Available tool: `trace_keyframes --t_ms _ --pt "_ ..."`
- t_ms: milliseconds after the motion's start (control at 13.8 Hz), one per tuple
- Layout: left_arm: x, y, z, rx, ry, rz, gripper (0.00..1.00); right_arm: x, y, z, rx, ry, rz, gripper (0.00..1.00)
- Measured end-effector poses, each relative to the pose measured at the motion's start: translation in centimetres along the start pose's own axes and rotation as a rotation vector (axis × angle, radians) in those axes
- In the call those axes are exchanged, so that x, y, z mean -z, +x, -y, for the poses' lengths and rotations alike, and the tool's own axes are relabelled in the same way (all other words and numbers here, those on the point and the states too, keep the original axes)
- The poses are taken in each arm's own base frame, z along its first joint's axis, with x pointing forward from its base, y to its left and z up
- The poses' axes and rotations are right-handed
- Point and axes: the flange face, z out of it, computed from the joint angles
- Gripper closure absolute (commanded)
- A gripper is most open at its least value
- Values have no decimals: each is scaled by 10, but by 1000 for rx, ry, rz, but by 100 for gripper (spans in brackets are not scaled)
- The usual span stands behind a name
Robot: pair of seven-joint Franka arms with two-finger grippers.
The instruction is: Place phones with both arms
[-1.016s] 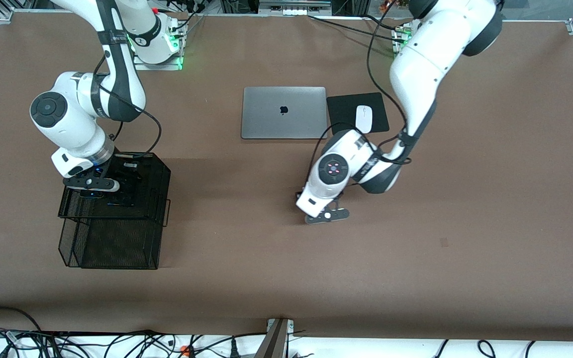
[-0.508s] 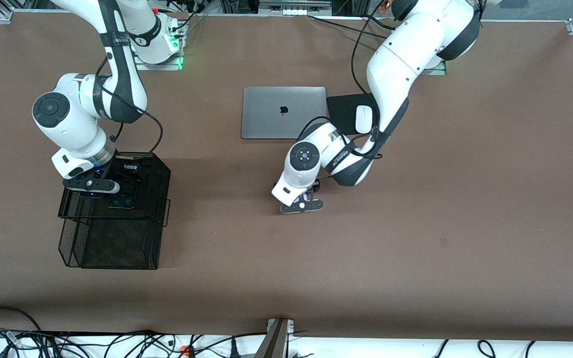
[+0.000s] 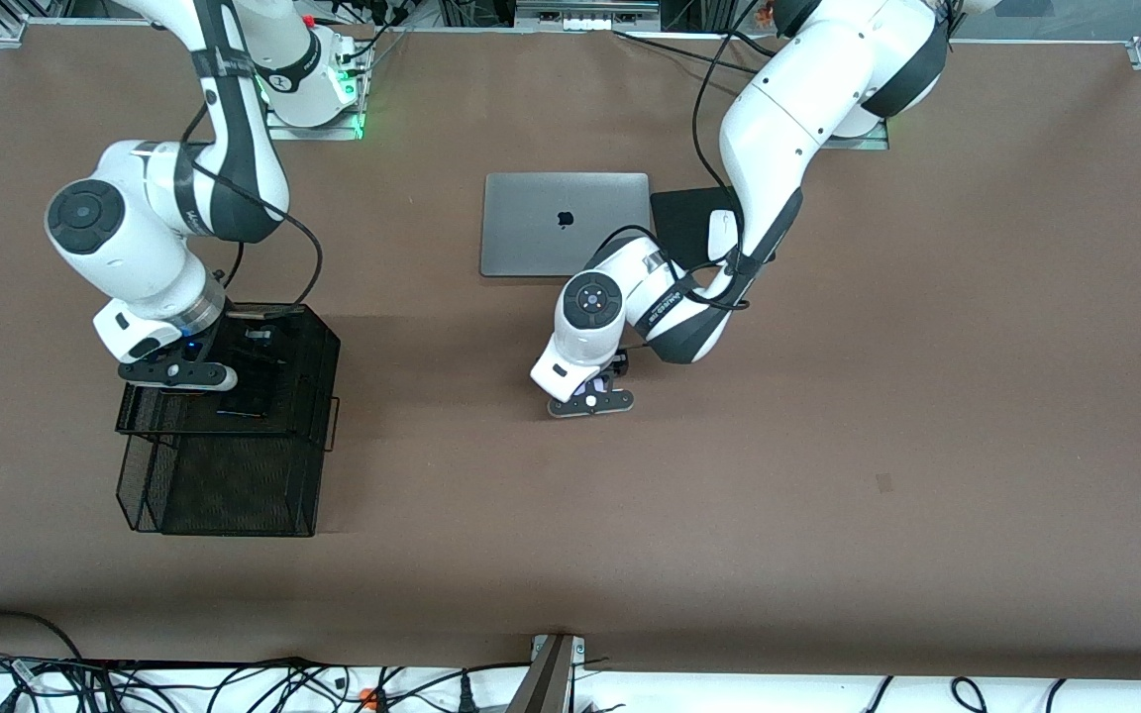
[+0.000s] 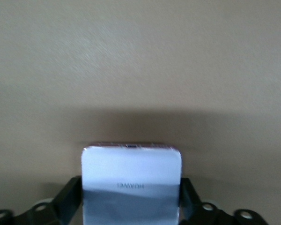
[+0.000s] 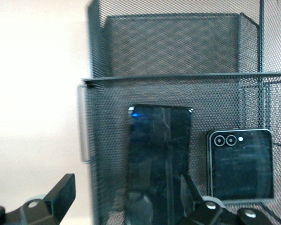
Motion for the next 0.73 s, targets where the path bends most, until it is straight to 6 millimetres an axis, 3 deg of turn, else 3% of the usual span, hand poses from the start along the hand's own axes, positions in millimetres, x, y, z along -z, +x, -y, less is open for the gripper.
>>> trace_keyframes --t_ms 290,435,580,726 --pt "17 14 8 19 32 -5 0 74 20 28 -13 24 37 0" --pt "40 30 24 50 72 6 0 99 23 48 -39 24 44 0" --pt "81 59 55 99 97 11 0 107 19 98 -43 28 50 0" --pt "120 84 95 127 136 33 0 91 2 176 -57 39 48 0"
